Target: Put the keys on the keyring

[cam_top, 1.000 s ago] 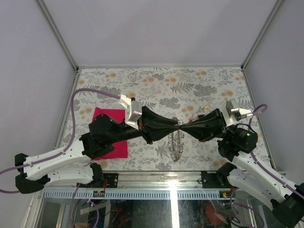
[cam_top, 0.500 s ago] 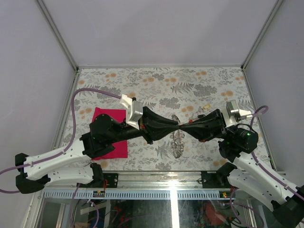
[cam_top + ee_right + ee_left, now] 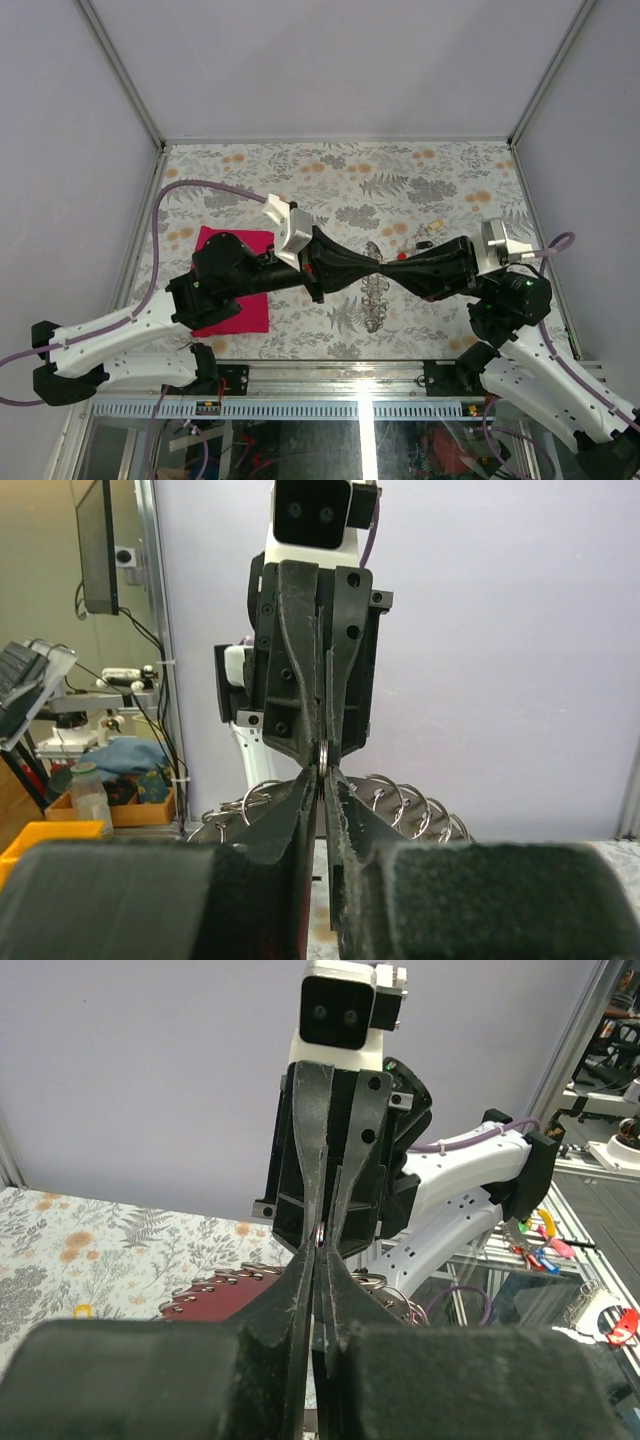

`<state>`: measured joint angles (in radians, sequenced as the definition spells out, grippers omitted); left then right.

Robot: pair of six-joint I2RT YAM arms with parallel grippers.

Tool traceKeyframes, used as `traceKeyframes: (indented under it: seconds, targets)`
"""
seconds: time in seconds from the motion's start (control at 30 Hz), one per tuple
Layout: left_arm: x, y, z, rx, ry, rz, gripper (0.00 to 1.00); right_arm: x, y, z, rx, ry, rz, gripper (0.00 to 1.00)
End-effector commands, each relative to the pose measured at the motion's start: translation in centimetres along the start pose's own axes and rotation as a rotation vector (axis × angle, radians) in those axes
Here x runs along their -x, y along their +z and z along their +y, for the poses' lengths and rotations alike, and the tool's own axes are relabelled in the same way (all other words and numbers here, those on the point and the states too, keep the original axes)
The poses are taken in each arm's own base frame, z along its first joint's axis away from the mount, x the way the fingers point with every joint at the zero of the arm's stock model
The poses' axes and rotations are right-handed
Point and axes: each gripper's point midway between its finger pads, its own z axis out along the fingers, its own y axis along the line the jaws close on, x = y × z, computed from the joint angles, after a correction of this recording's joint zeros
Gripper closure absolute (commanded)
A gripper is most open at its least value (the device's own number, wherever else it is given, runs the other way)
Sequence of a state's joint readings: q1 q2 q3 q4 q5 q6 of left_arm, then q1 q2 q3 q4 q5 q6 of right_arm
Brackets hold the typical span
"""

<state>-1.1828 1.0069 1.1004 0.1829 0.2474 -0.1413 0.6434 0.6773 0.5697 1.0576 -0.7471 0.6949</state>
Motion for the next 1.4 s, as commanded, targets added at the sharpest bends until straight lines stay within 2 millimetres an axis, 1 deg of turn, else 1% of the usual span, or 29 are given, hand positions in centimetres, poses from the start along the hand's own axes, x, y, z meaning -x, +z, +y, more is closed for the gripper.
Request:
traceKeyframes:
  seconds: [0.0, 0.13, 0.2, 0.33, 0.4, 0.47, 0.5, 0.6, 0.73, 0.77, 0.8, 0.97, 1.1, 1.13, 1.2, 1.27, 1.3, 1.37]
  targets:
    - [0.9, 0.3, -0.5, -0.025, 0.026, 0.021, 1.00, -0.2, 0.1, 0.3, 0.006, -0.066, 0.078, 0.85]
    - [0.9, 0.0, -0.5, -0.023, 0.032, 0.042, 1.00, -0.4, -0.3, 0.4, -0.006, -0.115, 0.132, 0.77]
    - [0.8, 0.0, -0.7, -0.030, 0.035, 0.058, 1.00, -0.3, -0.4, 0.4, -0.014, -0.133, 0.153, 0.76]
    - [0.4, -0.2, -0.8, -0.041, 0.036, 0.090, 1.00, -0.5, -0.6, 0.6, -0.014, -0.148, 0.201, 0.76]
    - [0.2, -0.2, -0.9, -0.046, 0.038, 0.105, 1.00, -0.5, -0.6, 0.8, -0.007, -0.148, 0.214, 0.81]
    - [0.1, -0.1, -0.9, -0.049, 0.040, 0.116, 1.00, -0.6, -0.7, 0.8, -0.005, -0.145, 0.225, 0.83]
    - [0.1, -0.1, -0.9, -0.050, 0.041, 0.120, 1.00, -0.7, -0.7, 0.8, -0.007, -0.146, 0.229, 0.83]
    - [0.0, -0.2, -0.9, -0.050, 0.047, 0.131, 1.00, -0.7, -0.8, 0.7, -0.011, -0.152, 0.239, 0.78]
    - [0.1, -0.3, -0.9, -0.049, 0.053, 0.136, 1.00, -0.7, -0.9, 0.7, -0.015, -0.160, 0.252, 0.78]
    - [0.0, -0.3, -0.9, -0.048, 0.054, 0.140, 1.00, -0.7, -0.9, 0.7, -0.016, -0.162, 0.255, 0.78]
    - [0.1, -0.3, -0.9, -0.048, 0.055, 0.140, 1.00, -0.8, -0.9, 0.7, -0.016, -0.162, 0.259, 0.81]
    - [0.0, -0.4, -1.0, -0.049, 0.057, 0.147, 1.00, -1.0, -1.1, 0.9, -0.005, -0.158, 0.280, 1.00]
    - [0.3, -0.7, -0.9, -0.041, 0.064, 0.140, 1.00, -1.2, -1.2, 1.1, 0.002, -0.156, 0.300, 1.00]
    - [0.4, -0.8, -0.9, -0.040, 0.067, 0.139, 0.99, -1.1, -1.2, 1.2, 0.003, -0.160, 0.296, 1.00]
    - [0.4, -1.0, -0.9, -0.037, 0.073, 0.133, 0.85, -0.8, -1.1, 1.3, 0.005, -0.157, 0.275, 1.00]
    - [0.7, -1.4, -0.9, -0.034, 0.076, 0.110, 0.76, -0.4, -0.8, 1.4, 0.005, -0.147, 0.238, 1.00]
    - [0.9, -1.6, -1.0, -0.034, 0.076, 0.097, 0.73, -0.2, -0.7, 1.4, 0.006, -0.138, 0.215, 1.00]
    - [1.2, -2.0, -1.1, -0.031, 0.077, 0.069, 0.72, 0.5, -0.5, 1.5, 0.003, -0.121, 0.158, 1.00]
